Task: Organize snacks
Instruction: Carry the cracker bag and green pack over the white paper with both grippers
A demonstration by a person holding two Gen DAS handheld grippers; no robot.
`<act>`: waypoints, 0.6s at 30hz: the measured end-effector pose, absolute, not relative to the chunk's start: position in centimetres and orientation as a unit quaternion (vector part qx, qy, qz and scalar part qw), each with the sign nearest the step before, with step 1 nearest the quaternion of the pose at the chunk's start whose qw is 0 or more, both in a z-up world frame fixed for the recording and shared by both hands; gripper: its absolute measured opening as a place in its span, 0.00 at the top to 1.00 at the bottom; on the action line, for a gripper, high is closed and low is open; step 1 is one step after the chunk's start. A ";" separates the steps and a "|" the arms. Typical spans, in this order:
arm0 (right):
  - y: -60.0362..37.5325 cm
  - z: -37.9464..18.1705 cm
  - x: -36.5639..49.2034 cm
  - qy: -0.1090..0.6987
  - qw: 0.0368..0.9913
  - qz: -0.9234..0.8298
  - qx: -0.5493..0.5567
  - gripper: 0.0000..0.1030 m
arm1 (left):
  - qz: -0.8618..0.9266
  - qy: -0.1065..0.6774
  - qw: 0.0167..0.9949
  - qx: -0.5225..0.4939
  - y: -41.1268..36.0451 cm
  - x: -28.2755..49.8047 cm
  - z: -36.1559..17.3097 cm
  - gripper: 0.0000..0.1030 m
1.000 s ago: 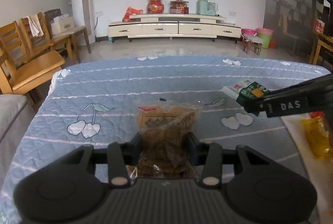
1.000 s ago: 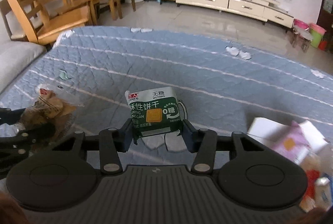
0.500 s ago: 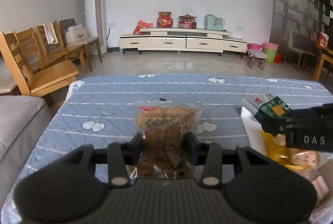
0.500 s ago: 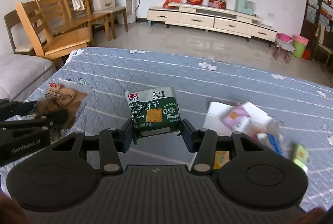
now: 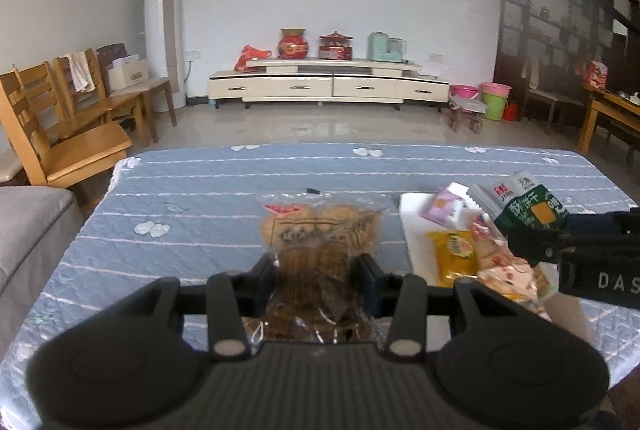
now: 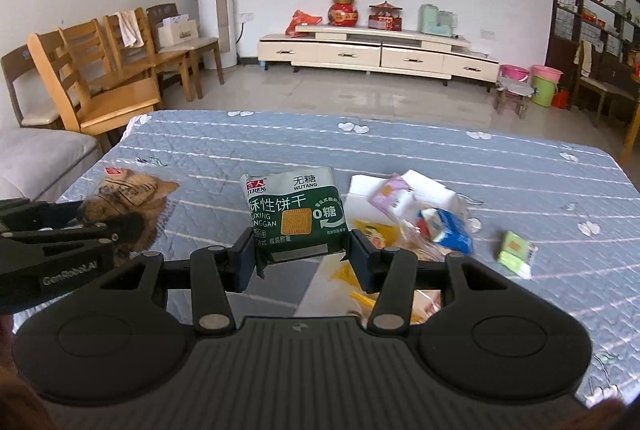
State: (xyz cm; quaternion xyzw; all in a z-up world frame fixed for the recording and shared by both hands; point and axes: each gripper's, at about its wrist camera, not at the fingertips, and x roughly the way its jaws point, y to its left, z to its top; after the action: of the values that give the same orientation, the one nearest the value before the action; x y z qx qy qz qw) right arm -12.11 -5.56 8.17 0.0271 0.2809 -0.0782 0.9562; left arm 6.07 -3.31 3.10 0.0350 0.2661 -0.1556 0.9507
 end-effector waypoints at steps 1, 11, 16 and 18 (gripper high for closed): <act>-5.6 8.2 -12.4 0.279 0.956 -0.081 0.027 0.41 | -0.159 0.265 0.950 0.037 -3.6 5.8 3.1 0.58; -8.9 7.8 -13.5 0.270 0.956 -0.110 0.044 0.41 | -0.188 0.263 0.945 0.054 -6.7 4.6 2.9 0.58; -9.7 7.5 -13.5 0.267 0.955 -0.124 0.047 0.41 | -0.198 0.263 0.942 0.059 -8.1 4.3 2.7 0.58; -10.0 7.4 -13.6 0.266 0.954 -0.128 0.050 0.41 | -0.202 0.263 0.942 0.059 -8.4 4.4 2.7 0.58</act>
State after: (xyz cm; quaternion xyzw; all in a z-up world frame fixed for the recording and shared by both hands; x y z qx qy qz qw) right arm -13.59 -10.01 7.39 0.0501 0.2658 -0.1279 0.9542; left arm 4.37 -8.43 2.65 0.0591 0.2631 -0.2016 0.9416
